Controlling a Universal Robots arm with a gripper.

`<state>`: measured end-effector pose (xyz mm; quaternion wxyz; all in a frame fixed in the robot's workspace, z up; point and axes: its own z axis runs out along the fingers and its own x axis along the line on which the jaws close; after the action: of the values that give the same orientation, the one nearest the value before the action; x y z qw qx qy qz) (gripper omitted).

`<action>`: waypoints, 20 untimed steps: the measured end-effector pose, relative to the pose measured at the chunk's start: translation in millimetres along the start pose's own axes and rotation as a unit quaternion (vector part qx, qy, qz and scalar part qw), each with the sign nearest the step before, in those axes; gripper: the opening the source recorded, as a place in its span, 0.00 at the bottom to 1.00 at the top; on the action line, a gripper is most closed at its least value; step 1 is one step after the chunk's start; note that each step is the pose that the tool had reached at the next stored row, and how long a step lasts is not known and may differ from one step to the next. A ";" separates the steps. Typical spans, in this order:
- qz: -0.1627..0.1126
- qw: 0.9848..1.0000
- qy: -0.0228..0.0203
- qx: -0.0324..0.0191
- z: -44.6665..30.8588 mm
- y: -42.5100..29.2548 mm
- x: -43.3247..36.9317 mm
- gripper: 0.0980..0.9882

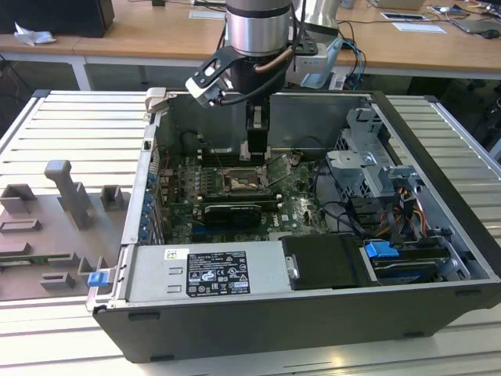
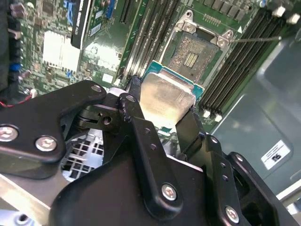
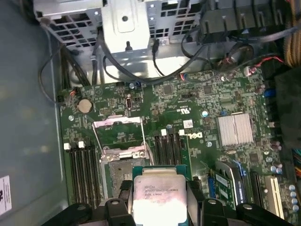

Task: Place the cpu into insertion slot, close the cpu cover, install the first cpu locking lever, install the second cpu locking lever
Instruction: 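Place the cpu into insertion slot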

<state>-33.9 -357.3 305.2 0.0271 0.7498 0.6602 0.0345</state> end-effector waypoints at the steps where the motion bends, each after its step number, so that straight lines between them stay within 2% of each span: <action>1: 0.000 1.000 0.000 0.000 0.5 0.0 0.0 0.50; 13: -0.002 1.000 0.000 -0.001 9.2 -1.7 -0.4 0.50; 18: -0.003 1.000 0.000 -0.001 15.2 -2.4 -0.5 0.50; 20: -0.006 1.000 0.001 -0.001 21.9 -3.1 -0.5 0.50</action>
<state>-35.1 -357.3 283.1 0.0278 0.7454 0.6651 0.0357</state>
